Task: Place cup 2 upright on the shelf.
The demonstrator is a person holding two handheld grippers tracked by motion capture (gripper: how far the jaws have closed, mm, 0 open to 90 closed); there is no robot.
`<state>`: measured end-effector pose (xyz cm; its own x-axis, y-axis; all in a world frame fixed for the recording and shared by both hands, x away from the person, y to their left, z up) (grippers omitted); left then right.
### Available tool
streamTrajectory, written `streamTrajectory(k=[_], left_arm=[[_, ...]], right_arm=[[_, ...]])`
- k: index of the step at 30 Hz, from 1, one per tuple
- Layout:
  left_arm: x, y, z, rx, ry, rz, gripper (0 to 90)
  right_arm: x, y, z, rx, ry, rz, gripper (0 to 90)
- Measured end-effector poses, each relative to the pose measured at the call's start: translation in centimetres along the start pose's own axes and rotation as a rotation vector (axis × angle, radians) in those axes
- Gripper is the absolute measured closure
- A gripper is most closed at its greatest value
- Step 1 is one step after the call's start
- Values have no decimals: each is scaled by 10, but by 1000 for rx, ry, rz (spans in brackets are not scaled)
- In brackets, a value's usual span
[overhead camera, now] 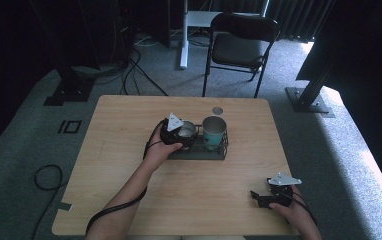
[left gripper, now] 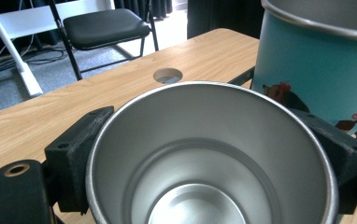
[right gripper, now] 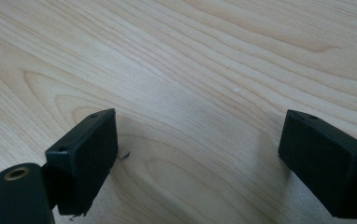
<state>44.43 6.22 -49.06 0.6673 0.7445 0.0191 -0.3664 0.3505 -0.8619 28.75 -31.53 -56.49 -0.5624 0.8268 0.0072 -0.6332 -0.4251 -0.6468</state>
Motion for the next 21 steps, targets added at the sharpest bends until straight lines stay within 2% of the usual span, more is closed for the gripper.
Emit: streamTrajectory(k=[5, 12, 17, 21], left_arm=[[0, 0, 0, 0, -2, -3, 138], [-2, 0, 2, 24, -7, -30, 137], [-1, -1, 2, 32, -4, -20, 137], [-2, -2, 2, 45, 2, -28, 133]], right_arm=[[0, 0, 0, 0, 0, 0, 115], [0, 0, 0, 0, 0, 0, 115], [0, 0, 0, 0, 0, 0, 115], [0, 0, 0, 0, 0, 0, 115]])
Point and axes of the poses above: each handheld gripper's, and its own axes: z roughly backward along the jaws, y roughly out of its underside, x roughly to its left, the point moved 1 cm from there along -z, roughly forward along the jaws, and after that the axes turned 6 degrees about x, right-handed, at the moved point
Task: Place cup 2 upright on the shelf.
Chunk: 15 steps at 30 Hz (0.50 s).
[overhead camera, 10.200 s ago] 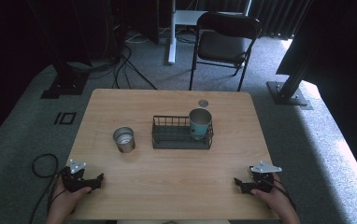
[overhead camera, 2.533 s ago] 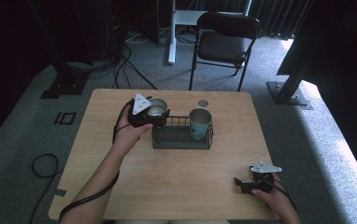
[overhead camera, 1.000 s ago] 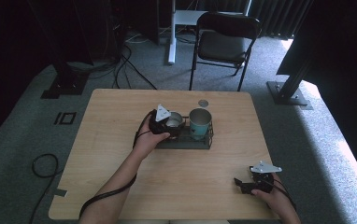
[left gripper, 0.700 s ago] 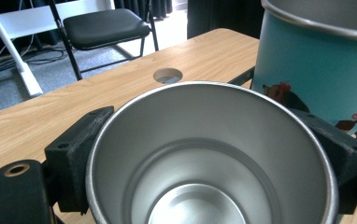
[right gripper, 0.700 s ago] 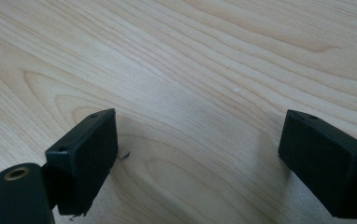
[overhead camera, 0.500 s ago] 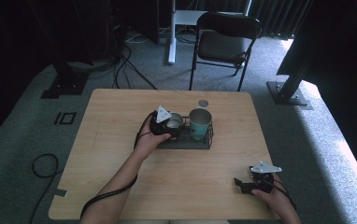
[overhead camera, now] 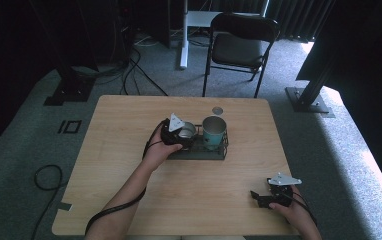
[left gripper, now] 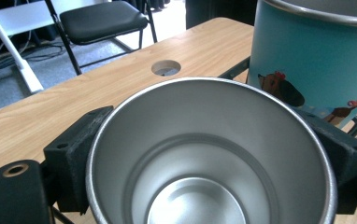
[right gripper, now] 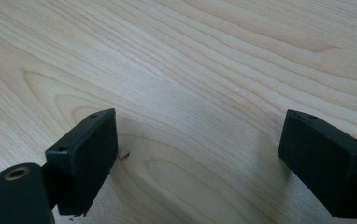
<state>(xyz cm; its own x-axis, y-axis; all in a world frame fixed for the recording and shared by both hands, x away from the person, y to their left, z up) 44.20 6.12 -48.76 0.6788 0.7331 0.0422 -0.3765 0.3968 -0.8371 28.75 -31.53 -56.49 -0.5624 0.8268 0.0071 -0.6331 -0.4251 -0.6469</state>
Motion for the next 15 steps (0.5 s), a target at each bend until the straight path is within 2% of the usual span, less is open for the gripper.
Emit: streamTrajectory(k=[3, 5, 10, 15], left_arm=[[0, -2, 2, -13, 1, 32, 99], [1, -3, 4, -8, 0, 12, 36], [4, -4, 10, 0, -3, 17, 27], [4, -3, 18, 2, 6, 3, 27]], right_arm=[[0, 0, 0, 0, 0, 0, 115], [0, 0, 0, 0, 0, 0, 115], [0, 0, 0, 0, 0, 0, 115], [0, 0, 0, 0, 0, 0, 115]])
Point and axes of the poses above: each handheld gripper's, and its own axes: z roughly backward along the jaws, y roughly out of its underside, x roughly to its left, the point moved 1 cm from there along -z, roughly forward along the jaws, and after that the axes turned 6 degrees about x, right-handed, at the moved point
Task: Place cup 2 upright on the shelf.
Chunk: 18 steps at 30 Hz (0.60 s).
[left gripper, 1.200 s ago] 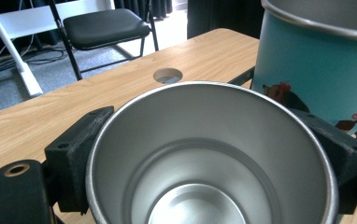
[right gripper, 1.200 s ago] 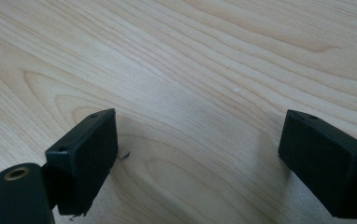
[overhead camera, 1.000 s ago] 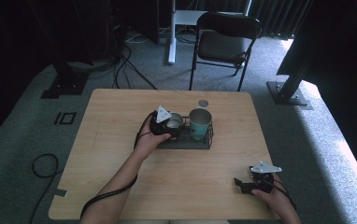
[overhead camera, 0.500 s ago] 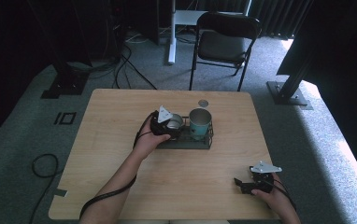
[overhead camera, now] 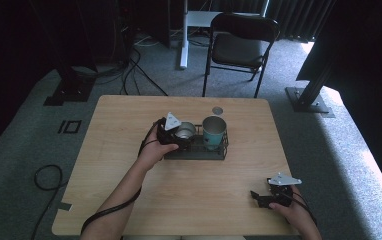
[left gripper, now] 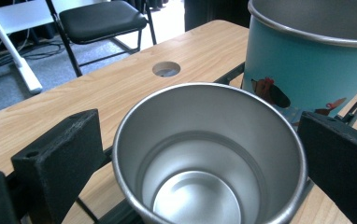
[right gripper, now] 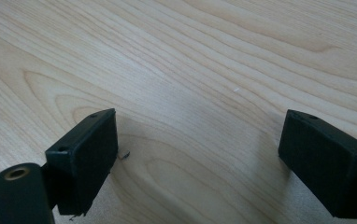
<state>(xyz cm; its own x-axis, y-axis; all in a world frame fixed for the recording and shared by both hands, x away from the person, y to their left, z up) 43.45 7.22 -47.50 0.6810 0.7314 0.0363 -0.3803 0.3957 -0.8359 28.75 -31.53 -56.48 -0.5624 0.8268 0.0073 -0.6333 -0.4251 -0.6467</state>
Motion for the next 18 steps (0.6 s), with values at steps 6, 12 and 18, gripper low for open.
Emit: streamTrajectory(k=[6, 12, 18], left_arm=[[1, 2, 9, -7, 8, 0, 27], [1, 5, 19, -18, 10, 21, 27], [2, 6, 30, -27, 10, 21, 27]], right_arm=[[0, 0, 0, 0, 0, 0, 115], [0, 0, 0, 0, 0, 0, 115], [0, 0, 0, 0, 0, 0, 114]])
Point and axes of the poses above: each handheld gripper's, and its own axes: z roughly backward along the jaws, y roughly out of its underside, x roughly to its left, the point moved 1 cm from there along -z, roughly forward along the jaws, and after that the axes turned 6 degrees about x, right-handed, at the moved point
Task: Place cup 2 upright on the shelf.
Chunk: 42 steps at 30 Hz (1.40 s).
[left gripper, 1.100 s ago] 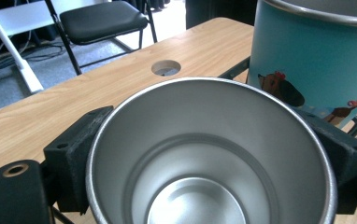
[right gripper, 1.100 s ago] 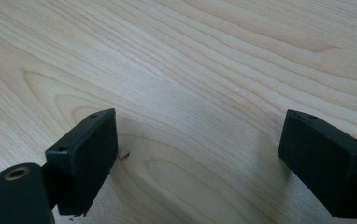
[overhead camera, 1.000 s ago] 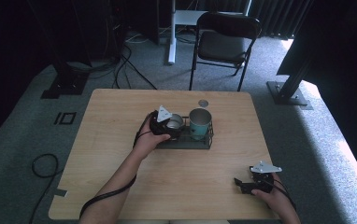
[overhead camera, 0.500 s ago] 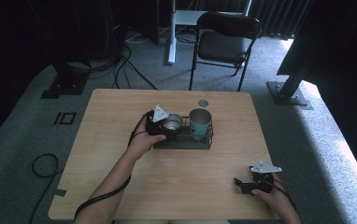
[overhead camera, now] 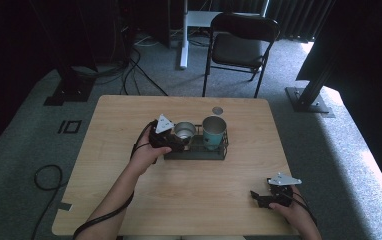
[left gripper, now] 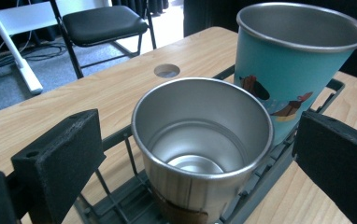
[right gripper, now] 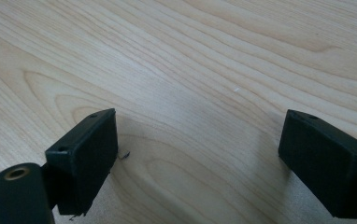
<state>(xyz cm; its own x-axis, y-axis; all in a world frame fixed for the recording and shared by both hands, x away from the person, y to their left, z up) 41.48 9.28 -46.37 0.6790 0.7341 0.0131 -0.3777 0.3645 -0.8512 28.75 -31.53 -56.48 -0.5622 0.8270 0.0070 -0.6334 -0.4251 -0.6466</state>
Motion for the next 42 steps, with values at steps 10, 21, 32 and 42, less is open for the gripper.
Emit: streamTrajectory(k=[10, 21, 32, 42], left_arm=[[7, 6, 17, -11, 6, 20, 27], [17, 14, 33, -15, -21, 28, 27], [28, 28, 46, -12, -52, 63, 27], [36, 39, 57, -10, -78, 78, 27]], right_arm=[[0, 0, 0, 0, 0, 0, 114], [0, 0, 0, 0, 0, 0, 114], [0, 0, 0, 0, 0, 0, 114], [0, 0, 0, 0, 0, 0, 114]])
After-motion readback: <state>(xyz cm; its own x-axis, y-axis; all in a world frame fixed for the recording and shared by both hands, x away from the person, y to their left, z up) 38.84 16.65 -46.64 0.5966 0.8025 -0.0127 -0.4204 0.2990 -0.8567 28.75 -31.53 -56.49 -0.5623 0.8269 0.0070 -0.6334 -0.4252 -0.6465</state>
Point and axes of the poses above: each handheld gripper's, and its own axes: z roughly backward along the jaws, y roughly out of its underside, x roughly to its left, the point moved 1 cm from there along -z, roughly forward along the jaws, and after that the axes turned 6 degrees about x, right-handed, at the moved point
